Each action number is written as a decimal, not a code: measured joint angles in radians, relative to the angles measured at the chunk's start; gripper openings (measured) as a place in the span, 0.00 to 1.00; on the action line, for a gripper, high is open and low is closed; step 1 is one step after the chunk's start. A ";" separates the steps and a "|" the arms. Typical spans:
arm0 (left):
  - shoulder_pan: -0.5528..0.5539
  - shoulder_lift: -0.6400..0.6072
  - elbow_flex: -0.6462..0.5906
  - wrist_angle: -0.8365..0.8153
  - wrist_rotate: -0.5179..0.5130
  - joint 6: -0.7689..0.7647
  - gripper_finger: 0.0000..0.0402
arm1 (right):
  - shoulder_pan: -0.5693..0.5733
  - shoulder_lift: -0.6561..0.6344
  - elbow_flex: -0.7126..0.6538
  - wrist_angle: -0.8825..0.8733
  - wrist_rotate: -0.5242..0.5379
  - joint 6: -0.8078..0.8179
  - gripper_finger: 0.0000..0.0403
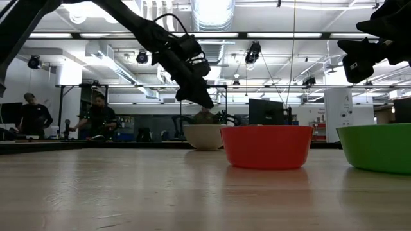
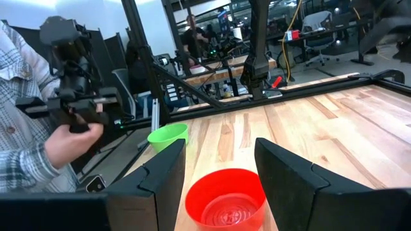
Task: Nest bowls inside each other
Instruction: Stack the right green bowl on top of the stacked green bowl
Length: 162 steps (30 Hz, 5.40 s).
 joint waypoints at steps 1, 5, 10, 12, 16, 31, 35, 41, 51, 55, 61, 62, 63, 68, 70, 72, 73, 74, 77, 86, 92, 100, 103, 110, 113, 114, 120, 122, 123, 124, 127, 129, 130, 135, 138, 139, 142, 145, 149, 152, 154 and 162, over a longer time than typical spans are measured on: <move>0.000 -0.003 0.011 0.000 0.000 0.000 0.17 | 0.000 0.000 0.000 0.000 0.000 0.000 0.45; 0.001 -0.024 0.056 0.003 0.008 -0.002 0.16 | 0.000 0.000 0.000 0.000 0.000 0.000 0.45; 0.002 -0.049 0.091 0.005 0.064 -0.004 0.15 | 0.000 0.000 0.000 0.000 0.000 0.000 0.45; 0.002 -0.059 0.096 0.027 0.092 -0.005 0.15 | 0.000 -0.001 0.000 -0.001 0.000 0.000 0.45; 0.003 -0.085 0.088 0.075 0.118 -0.005 0.15 | 0.000 -0.001 0.000 -0.001 0.000 0.000 0.45; 0.007 -0.131 0.077 0.178 0.176 -0.007 0.12 | 0.000 0.000 0.000 0.000 0.000 0.000 0.45; 0.007 -0.152 0.049 0.231 0.194 -0.015 0.12 | 0.000 0.000 0.000 0.000 0.000 0.000 0.45; 0.011 -0.211 -0.005 0.242 0.195 -0.021 0.11 | 0.000 0.000 0.000 0.000 0.000 0.000 0.45; 0.026 -0.422 -0.247 0.401 0.195 -0.022 0.11 | 0.000 0.000 0.000 0.000 0.000 0.000 0.45; 0.034 -0.525 -0.371 0.471 0.195 -0.033 0.11 | 0.000 0.000 0.000 0.000 0.000 0.000 0.45; 0.057 -0.663 -0.484 0.457 0.249 -0.023 0.11 | 0.000 0.000 0.000 0.000 0.000 0.000 0.45; 0.062 -0.683 -0.497 0.445 0.265 -0.021 0.11 | 0.000 0.000 0.000 0.000 0.000 0.000 0.45; 0.065 -0.705 -0.510 0.438 0.276 -0.021 0.12 | 0.000 0.000 0.000 0.000 0.000 0.000 0.45; 0.067 -0.799 -0.569 0.435 0.294 -0.020 0.12 | 0.000 0.000 0.000 0.000 0.000 0.000 0.45; 0.067 -0.830 -0.584 0.437 0.294 -0.020 0.12 | 0.000 0.000 0.000 0.000 0.000 0.000 0.45; 0.067 -0.861 -0.601 0.438 0.294 -0.020 0.12 | 0.000 0.000 0.000 0.000 0.000 0.000 0.45; 0.067 -0.873 -0.610 0.437 0.294 -0.020 0.12 | 0.000 0.000 0.000 0.000 0.000 0.000 0.45; 0.067 -0.886 -0.619 0.437 0.294 -0.021 0.12 | 0.000 0.000 0.000 0.000 0.000 0.000 0.45; 0.067 -0.915 -0.640 0.432 0.294 -0.028 0.12 | 0.000 0.000 0.000 0.000 0.000 0.000 0.45; 0.067 -0.937 -0.652 0.439 0.293 -0.030 0.11 | 0.000 0.000 0.000 0.000 0.000 0.000 0.45; 0.067 -0.937 -0.652 0.439 0.293 -0.030 0.11 | 0.000 0.000 0.000 0.000 0.000 0.000 0.45; 0.067 -0.956 -0.652 0.439 0.292 -0.054 0.11 | 0.000 0.000 0.000 0.000 0.000 0.000 0.45; 0.067 -0.979 -0.665 0.439 0.293 -0.027 0.11 | 0.000 0.000 0.000 0.000 0.000 0.000 0.45; 0.067 -1.048 -0.696 0.434 0.364 -0.013 0.11 | 0.000 0.000 0.000 0.000 0.000 0.000 0.45; 0.066 -1.063 -0.698 0.434 0.418 -0.021 0.11 | 0.000 0.000 0.000 0.000 0.000 0.000 0.45; 0.066 -1.066 -0.698 0.434 0.432 -0.025 0.11 | 0.000 0.000 0.000 0.000 0.000 0.000 0.45; 0.066 -1.073 -0.698 0.436 0.450 -0.032 0.11 | 0.000 0.000 0.000 0.000 0.000 0.000 0.45; 0.066 -1.073 -0.698 0.435 0.450 -0.033 0.11 | 0.000 0.000 0.000 0.000 0.000 0.000 0.45; 0.066 -1.073 -0.698 0.436 0.450 -0.033 0.11 | 0.000 0.000 0.000 0.000 0.000 0.000 0.45; 0.066 -1.073 -0.698 0.436 0.450 -0.033 0.11 | 0.000 0.000 0.000 0.000 0.000 0.000 0.45; 0.066 -1.073 -0.698 0.436 0.450 -0.033 0.11 | 0.000 0.000 0.000 0.000 0.000 0.000 0.45; 0.066 -1.073 -0.698 0.436 0.450 -0.033 0.11 | 0.000 0.000 0.000 0.000 0.000 0.000 0.45; 0.066 -1.073 -0.698 0.436 0.450 -0.033 0.11 | 0.000 0.000 0.000 0.000 0.000 0.000 0.45; 0.066 -1.066 -0.698 0.434 0.449 -0.034 0.11 | 0.000 0.000 0.000 0.000 0.000 0.000 0.45; 0.066 -1.062 -0.698 0.434 0.449 -0.035 0.11 | 0.000 0.000 0.000 0.000 0.000 0.000 0.45; 0.066 -1.060 -0.698 0.434 0.449 -0.035 0.11 | 0.000 0.000 0.000 0.000 0.000 0.000 0.45; 0.066 -1.056 -0.698 0.434 0.449 -0.035 0.11 | 0.000 0.000 0.000 0.000 0.000 0.000 0.45; 0.066 -1.052 -0.698 0.434 0.449 -0.035 0.11 | 0.000 0.000 0.000 0.000 0.000 0.000 0.45; 0.066 -1.052 -0.698 0.434 0.449 -0.035 0.11 | 0.000 0.000 0.000 0.000 0.000 0.000 0.45; 0.066 -1.052 -0.698 0.434 0.449 -0.035 0.11 | 0.000 0.000 0.000 0.000 0.000 0.000 0.45; 0.066 -1.052 -0.698 0.434 0.449 -0.035 0.11 | 0.000 0.000 0.000 0.000 0.000 0.000 0.45; 0.066 -1.052 -0.698 0.434 0.449 -0.035 0.11 | 0.000 0.000 0.000 0.000 0.000 0.000 0.45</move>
